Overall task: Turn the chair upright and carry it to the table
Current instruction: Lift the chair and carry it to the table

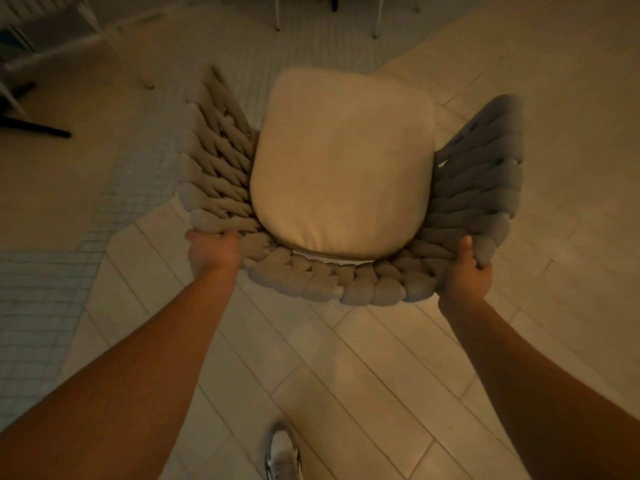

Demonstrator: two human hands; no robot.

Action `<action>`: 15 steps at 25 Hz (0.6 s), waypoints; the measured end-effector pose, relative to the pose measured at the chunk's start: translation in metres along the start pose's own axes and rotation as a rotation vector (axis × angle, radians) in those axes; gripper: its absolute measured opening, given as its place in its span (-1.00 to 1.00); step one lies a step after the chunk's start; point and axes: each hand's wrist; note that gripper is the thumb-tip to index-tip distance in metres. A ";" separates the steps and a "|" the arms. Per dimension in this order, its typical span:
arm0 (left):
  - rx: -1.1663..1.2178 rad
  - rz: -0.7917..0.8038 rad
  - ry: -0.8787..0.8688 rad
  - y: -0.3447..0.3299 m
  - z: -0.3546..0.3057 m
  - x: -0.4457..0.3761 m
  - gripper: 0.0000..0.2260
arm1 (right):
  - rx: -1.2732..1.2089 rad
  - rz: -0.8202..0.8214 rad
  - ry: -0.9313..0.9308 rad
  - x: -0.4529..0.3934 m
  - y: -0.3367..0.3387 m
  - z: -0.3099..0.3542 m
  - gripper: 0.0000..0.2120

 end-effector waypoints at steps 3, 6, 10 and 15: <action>-0.026 -0.064 -0.026 -0.028 -0.035 -0.018 -0.51 | 0.065 -0.050 0.003 -0.025 -0.032 0.016 -0.50; -0.070 -0.096 -0.014 -0.047 -0.061 -0.033 -0.47 | 0.138 -0.103 -0.028 -0.045 -0.062 0.029 -0.45; -0.063 -0.103 0.021 -0.068 -0.088 -0.054 -0.46 | 0.207 -0.145 -0.035 -0.060 -0.095 0.045 -0.45; 0.004 -0.070 0.084 -0.088 -0.117 -0.079 -0.52 | 0.212 -0.090 0.033 -0.083 -0.125 0.060 -0.53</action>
Point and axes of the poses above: each hand's wrist, its own x-axis away from the middle knuckle, its own y-axis out of the back of the hand, z = x × y
